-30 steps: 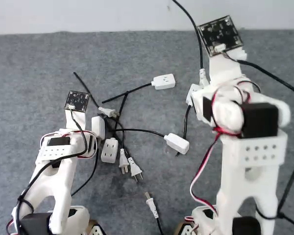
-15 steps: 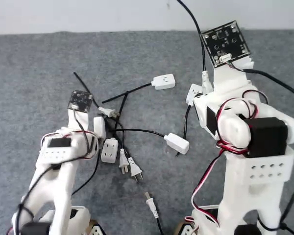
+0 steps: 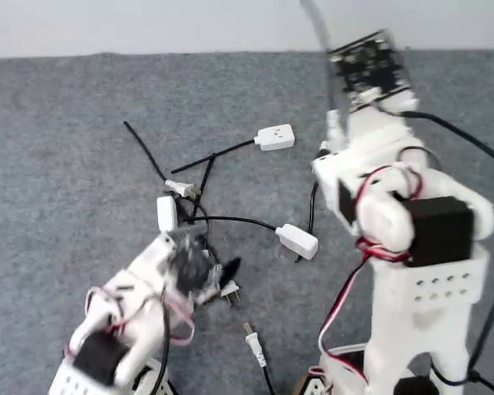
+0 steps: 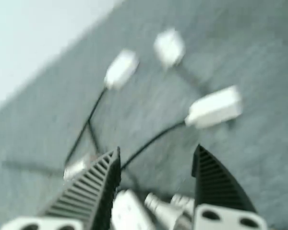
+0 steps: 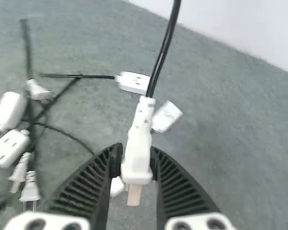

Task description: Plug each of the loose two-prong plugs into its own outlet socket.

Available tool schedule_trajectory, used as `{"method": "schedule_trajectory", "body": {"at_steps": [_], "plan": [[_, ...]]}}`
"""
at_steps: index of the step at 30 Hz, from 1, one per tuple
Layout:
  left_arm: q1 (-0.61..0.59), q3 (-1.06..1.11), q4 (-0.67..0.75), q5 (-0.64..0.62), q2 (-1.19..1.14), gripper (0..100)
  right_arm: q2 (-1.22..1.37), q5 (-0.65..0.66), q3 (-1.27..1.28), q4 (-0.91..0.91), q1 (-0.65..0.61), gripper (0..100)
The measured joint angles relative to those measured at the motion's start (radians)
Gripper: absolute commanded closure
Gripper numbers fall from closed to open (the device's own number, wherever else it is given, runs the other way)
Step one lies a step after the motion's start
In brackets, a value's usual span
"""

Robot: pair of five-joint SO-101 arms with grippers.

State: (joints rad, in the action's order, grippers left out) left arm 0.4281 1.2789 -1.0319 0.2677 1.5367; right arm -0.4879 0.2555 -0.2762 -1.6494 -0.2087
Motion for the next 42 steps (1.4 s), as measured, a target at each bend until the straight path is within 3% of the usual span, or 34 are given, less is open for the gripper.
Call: {"method": "schedule_trajectory", "body": {"at_steps": [6,10,17,25,32,36,42], "plan": [[0.178,0.029,-0.100,0.000,0.189,76,0.000,0.000,0.000,0.017,-0.196,99.1],[0.213,0.141,-0.100,0.002,0.203,76,0.000,0.000,-0.002,0.017,-0.295,99.1],[0.104,0.183,-0.100,0.055,0.204,76,0.000,0.000,-0.002,0.017,-0.342,99.1],[-0.044,0.265,0.037,0.055,0.204,76,0.000,0.000,0.048,0.006,-0.344,99.1],[-0.071,0.284,0.072,0.055,0.204,76,0.014,0.000,0.338,0.135,-0.180,99.1],[-0.080,0.290,0.083,0.055,0.203,76,0.020,0.018,0.565,0.298,-0.046,99.1],[-0.080,0.290,0.086,0.055,0.203,76,0.020,0.101,0.867,0.542,0.021,99.1]]}}
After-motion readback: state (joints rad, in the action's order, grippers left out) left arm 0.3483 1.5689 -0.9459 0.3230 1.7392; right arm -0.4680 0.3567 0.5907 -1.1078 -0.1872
